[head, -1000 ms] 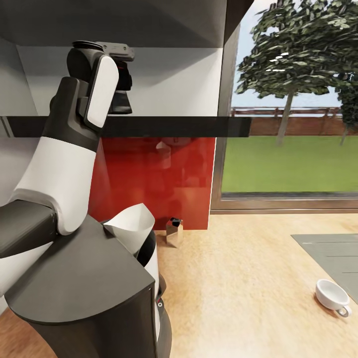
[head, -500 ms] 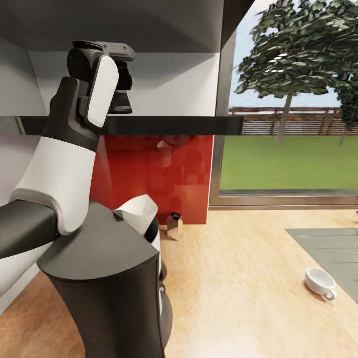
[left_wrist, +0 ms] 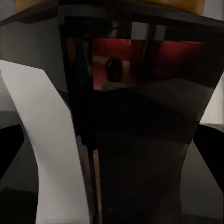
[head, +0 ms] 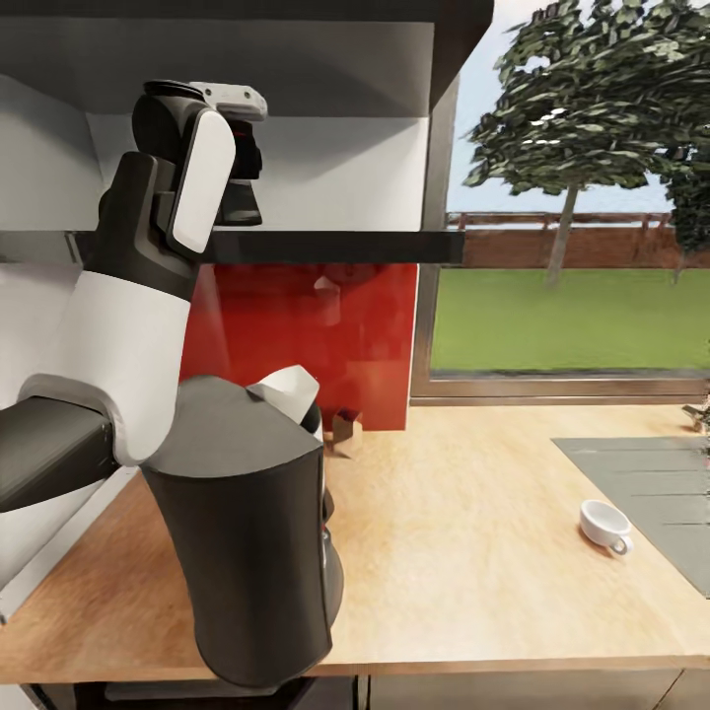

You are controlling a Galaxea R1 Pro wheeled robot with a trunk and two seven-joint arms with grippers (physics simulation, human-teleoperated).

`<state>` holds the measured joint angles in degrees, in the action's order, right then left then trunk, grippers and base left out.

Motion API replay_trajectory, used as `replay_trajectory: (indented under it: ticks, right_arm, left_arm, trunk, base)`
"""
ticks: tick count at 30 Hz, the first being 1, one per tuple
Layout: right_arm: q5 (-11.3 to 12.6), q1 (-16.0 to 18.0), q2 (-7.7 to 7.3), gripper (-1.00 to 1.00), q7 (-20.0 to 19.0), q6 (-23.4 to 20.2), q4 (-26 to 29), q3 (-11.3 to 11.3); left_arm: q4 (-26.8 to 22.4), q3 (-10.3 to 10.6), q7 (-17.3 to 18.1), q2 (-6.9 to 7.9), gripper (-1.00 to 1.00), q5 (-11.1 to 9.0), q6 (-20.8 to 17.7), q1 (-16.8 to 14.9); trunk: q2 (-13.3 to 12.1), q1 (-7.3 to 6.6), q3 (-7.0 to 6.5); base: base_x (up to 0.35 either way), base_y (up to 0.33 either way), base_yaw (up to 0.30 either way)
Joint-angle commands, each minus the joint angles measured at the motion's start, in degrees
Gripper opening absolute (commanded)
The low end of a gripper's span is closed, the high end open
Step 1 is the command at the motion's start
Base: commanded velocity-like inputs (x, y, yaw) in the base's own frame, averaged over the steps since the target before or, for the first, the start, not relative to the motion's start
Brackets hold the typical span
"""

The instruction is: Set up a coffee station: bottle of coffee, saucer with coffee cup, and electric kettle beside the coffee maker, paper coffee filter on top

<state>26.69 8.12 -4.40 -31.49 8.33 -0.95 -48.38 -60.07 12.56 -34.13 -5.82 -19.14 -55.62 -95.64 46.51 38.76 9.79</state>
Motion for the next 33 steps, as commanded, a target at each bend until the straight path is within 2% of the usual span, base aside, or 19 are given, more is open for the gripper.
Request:
replay_trajectory:
  ticks: [1,19,33]
  right_arm:
    - [0.5,0.1,0.01,1.00,-0.2,0.3,-0.1,-0.5]
    - [0.5,0.1,0.01,1.00,-0.2,0.3,-0.1,-0.5]
    - [0.5,0.1,0.01,1.00,-0.2,0.3,-0.1,-0.5]
  left_arm:
    - [0.0,0.1,-0.6,0.02,-1.00,-0.6,-0.1,-0.1]
    - [-0.1,-0.3,-0.6,0.02,-1.00,-0.6,-0.1,-0.1]
    - [-2.1,-0.6,-0.4,0.26,-1.00,-0.6,-0.1,-0.1]
  trunk:
    - [0.1,-0.02,0.09]
    - [0.1,-0.02,0.09]
    - [0.1,-0.02,0.09]
  base:
    - [-0.305,0.000,0.000]
    - [-0.332,0.000,0.000]
    - [-0.337,0.000,0.000]
